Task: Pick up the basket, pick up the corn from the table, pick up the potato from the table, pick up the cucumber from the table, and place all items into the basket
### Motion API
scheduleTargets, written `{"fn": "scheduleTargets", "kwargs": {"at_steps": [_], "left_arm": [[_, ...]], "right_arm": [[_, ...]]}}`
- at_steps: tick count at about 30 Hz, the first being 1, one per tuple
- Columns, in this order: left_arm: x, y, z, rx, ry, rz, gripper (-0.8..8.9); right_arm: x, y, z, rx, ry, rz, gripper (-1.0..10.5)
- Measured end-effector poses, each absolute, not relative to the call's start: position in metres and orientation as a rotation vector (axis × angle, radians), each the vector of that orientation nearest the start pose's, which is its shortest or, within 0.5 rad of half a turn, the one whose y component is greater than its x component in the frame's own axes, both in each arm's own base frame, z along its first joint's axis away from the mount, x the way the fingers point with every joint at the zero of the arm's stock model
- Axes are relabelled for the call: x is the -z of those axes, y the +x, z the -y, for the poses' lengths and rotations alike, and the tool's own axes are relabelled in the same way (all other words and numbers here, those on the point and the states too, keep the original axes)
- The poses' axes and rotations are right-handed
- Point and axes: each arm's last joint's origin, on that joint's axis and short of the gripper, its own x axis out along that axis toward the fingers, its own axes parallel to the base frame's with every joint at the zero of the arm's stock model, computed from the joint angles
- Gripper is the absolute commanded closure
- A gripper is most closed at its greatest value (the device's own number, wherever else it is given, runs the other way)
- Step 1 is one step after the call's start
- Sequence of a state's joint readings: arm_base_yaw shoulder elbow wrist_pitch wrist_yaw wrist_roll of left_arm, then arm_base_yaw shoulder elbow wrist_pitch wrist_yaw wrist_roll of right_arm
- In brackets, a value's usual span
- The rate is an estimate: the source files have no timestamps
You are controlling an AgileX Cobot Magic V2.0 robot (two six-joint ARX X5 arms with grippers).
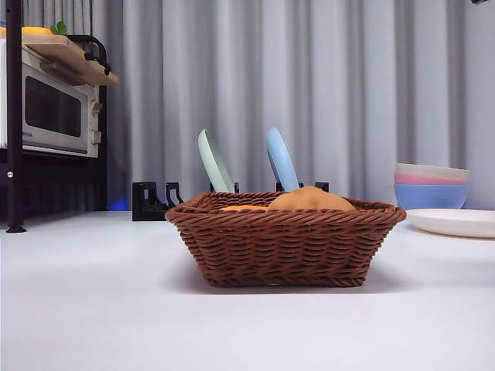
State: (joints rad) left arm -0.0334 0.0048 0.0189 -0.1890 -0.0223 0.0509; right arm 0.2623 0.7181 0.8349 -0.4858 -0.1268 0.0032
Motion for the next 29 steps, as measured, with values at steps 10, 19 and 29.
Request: {"fn": "scheduleTargets", "kwargs": {"at_steps": [10, 19, 29], "left_arm": [[-0.151, 0.095, 0.003, 0.016, 0.056, -0.175, 8.16], [-0.151, 0.095, 0.003, 0.016, 0.056, -0.175, 8.16], [-0.151, 0.095, 0.003, 0.016, 0.056, -0.174, 8.16]], "right_arm": [[-0.331, 0.142, -0.042, -0.384, -0.022, -0.371, 9.5], [-0.331, 0.141, -0.042, -0.385, -0.022, -0.37, 9.5], [-0.329, 0.114, -0.028, -0.291, -0.126, -0.182, 9.5]]}}
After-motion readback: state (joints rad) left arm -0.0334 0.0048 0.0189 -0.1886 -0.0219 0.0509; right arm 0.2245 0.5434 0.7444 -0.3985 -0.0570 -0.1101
